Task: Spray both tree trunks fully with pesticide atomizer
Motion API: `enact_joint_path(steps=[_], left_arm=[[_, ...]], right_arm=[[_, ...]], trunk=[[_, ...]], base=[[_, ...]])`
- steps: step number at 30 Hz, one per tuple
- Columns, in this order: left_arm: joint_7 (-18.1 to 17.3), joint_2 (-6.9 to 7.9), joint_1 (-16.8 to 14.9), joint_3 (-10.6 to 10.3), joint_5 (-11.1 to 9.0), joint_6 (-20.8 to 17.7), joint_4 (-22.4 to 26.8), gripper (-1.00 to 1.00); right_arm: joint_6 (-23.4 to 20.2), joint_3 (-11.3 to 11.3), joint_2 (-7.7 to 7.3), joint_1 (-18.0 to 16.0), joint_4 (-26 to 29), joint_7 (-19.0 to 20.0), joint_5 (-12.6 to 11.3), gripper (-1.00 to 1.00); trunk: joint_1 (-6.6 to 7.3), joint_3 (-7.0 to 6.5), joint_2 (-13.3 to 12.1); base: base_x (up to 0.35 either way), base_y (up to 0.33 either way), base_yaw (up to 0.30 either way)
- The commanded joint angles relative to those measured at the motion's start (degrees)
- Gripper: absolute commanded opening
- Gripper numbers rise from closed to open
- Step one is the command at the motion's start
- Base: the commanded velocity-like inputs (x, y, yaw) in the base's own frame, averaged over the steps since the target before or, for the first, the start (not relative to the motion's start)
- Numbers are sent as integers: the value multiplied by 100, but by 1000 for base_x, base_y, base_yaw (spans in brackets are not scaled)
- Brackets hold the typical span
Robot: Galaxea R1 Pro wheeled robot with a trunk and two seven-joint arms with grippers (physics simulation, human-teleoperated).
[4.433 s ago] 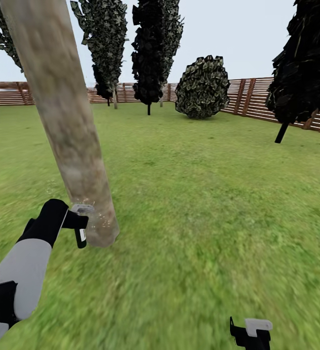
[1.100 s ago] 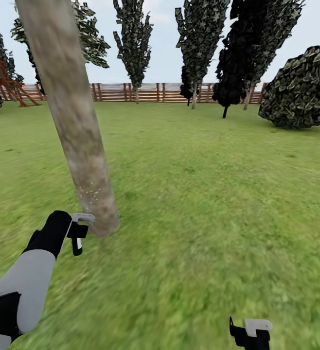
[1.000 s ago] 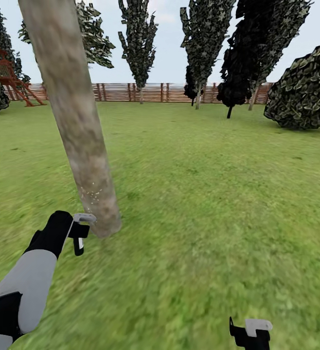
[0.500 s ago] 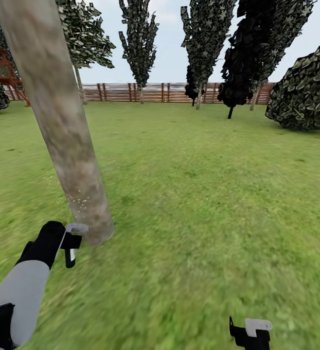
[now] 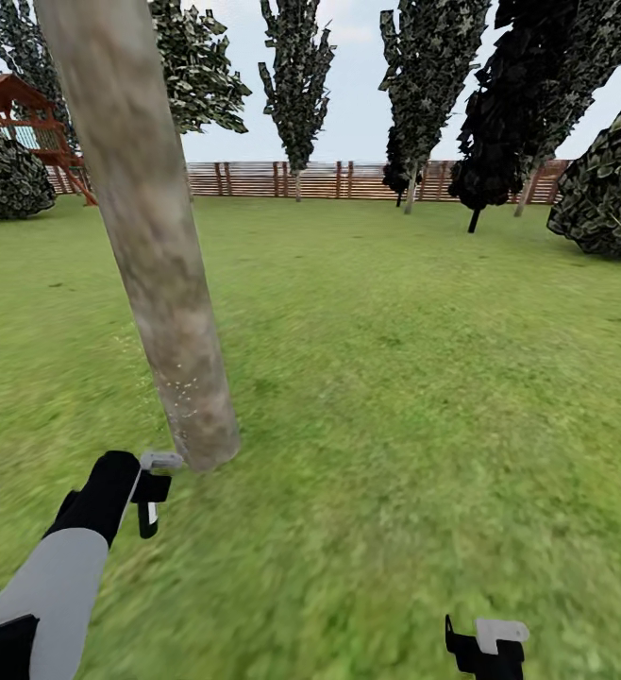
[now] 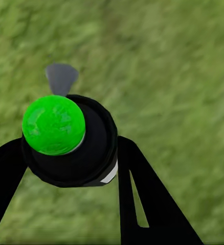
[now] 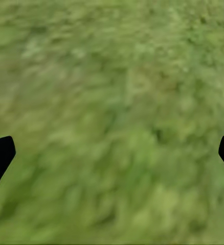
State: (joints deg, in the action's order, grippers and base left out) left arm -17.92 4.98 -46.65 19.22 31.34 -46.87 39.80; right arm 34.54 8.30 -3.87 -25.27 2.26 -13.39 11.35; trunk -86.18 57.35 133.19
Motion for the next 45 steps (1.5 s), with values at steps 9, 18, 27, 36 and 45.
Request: enact_joint_path(steps=[9,18,27,36,45], left_arm=[[-50,-26,167,148,47,711,-275,-100],[-58,3,354,702,98,749,-280,-100],[-54,1,405,707,109,914,-281,-100],[394,-55,411,700,40,942,-285,-100],[405,-67,411,688,39,942,-315,-100]], right_arm=[[19,41,-7,-4,11,-24,63,100],[18,36,7,-4,12,-24,68,100],[18,40,9,-4,10,-24,69,100],[18,40,8,-4,12,-24,63,100],[18,40,6,-4,12,-24,63,100]], trunk=[[0,5,2],[0,5,2],[0,5,2],[0,5,2],[0,5,2]], base=[[224,-158,1],[200,-212,87],[185,-222,272],[185,-222,134],[87,-257,0]])
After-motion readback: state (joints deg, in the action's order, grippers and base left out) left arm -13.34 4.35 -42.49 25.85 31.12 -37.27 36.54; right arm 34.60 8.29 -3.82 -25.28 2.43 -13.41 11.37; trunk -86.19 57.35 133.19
